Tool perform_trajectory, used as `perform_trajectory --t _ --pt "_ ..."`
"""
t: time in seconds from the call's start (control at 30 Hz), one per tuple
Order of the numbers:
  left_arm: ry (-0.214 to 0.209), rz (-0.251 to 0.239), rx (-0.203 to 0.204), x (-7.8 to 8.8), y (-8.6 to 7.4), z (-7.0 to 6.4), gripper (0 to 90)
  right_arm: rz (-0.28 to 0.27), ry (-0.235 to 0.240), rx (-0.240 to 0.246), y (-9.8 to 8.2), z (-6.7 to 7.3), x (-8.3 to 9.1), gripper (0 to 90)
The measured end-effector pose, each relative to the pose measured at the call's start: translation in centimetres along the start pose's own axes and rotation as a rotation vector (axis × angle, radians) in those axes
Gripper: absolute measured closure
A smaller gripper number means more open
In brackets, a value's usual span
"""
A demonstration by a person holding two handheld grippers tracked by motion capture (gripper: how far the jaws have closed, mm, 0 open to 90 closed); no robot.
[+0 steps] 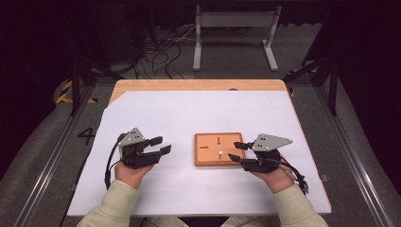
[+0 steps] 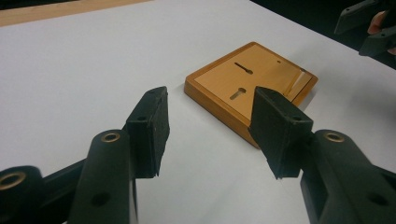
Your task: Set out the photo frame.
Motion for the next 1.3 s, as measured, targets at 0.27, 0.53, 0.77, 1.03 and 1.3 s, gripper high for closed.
perform_trajectory --t 0.27,0.53,0.77,1.03,1.3 --pt "0.005 -0.002 0.002 0.0 -0.1 0.1 46.0 -0.010 -0.063 -0.008 0.4 0.3 -1.5 32.6" --pt "0.007 0.007 -0.012 -0.2 -0.2 0.1 46.1 -0.020 -0.080 -0.031 0.4 0.1 -2.1 35.1" --pt "0.017 0.016 -0.012 -0.6 -0.4 0.0 44.0 0.012 -0.105 -0.003 -0.7 0.6 -3.2 46.2" --pt "0.021 0.028 -0.018 -0.8 -0.5 0.1 43.8 0.059 -0.047 -0.036 -2.2 0.7 -4.6 52.6" --pt "0.018 0.046 -0.013 -1.1 -0.7 0.0 43.7 0.096 -0.012 -0.026 -2.6 1.0 -6.1 61.3"
Point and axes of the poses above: each handheld gripper's, and its own axes: x roughly backward along the jaws, y roughly out of its top, z roughly to its left, the point moved 5 cm from there along -x, roughly forward along the jaws, and after that the axes turned 11 degrees about x, right-handed, at the moved point
